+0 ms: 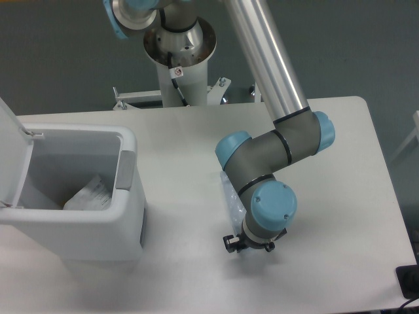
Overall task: Place the trash in the trash can
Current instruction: 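Lower the gripper around the bottle's bottom end and close, then lift the clear bottle up off the table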
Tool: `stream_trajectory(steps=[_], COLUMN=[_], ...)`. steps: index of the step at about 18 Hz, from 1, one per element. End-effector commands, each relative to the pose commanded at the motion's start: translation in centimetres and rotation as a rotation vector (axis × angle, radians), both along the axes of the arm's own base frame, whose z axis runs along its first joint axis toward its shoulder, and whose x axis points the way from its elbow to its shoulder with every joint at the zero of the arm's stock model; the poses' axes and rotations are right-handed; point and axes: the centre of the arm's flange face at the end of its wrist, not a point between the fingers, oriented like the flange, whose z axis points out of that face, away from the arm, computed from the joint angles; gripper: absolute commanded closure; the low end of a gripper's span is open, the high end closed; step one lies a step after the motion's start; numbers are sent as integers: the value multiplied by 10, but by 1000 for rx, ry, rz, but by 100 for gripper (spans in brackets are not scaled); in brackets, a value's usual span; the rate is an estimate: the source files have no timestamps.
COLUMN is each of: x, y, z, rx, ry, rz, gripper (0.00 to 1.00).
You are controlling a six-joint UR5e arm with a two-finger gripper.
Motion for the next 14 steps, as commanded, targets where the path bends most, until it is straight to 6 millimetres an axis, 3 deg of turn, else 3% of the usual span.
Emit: stream_trajectory(steps=[5,6,14], x=[-3,-12,-20], y=[-2,-10,-29], z=[37,63,161], rx=[91,149,362], ry=[-5,-3,15], rz=[15,35,57], gripper=[53,53,55])
